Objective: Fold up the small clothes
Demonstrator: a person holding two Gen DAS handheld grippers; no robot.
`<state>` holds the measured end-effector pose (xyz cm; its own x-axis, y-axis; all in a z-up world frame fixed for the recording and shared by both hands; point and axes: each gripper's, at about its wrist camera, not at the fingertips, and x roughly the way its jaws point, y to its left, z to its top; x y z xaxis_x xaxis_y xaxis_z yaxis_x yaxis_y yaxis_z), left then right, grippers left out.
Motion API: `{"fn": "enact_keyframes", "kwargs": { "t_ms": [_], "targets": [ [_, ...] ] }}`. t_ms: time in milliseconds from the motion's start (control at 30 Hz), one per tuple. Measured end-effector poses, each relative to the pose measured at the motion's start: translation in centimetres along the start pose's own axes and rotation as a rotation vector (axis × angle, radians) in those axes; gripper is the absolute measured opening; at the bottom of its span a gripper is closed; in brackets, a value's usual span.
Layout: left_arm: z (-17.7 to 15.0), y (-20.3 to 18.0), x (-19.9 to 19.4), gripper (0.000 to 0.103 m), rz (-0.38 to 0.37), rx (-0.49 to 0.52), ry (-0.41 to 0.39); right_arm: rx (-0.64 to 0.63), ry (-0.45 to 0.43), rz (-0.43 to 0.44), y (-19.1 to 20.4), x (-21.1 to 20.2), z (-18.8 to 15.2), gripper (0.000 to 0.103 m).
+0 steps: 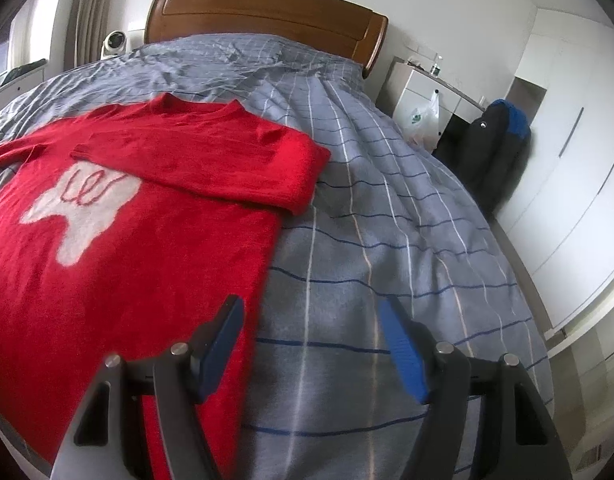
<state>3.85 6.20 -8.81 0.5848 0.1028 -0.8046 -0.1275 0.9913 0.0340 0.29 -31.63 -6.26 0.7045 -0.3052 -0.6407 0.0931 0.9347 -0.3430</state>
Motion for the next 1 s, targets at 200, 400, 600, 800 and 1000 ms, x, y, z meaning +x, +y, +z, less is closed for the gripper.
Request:
{"fn": "enact_keyframes", "kwargs": {
  "t_ms": [200,400,600,800,1000],
  "targets": [
    [0.00,-0.02,-0.01,0.103,0.001,0.000,-0.001,-0.008,-0.007,0.014,0.25,-0.12,-0.06,0.070],
    [-0.02,-0.05,-0.02,0.103,0.001,0.000,-0.001,-0.009,-0.015,0.021,0.28,-0.35,-0.06,0.069],
    [-0.03,-0.03,-0.02,0.103,0.000,0.000,-0.001,-0.009,-0.015,0.022,0.32,-0.41,-0.07,0.069],
    [-0.05,-0.07,-0.02,0.103,0.001,0.000,-0.002,-0.010,-0.023,0.028,0.43,-0.63,-0.12,0.070],
    [-0.04,-0.06,-0.06,0.103,-0.003,0.000,0.001,0.000,-0.032,0.032,0.22,-0.94,-0.06,0.070]
  ]
}}
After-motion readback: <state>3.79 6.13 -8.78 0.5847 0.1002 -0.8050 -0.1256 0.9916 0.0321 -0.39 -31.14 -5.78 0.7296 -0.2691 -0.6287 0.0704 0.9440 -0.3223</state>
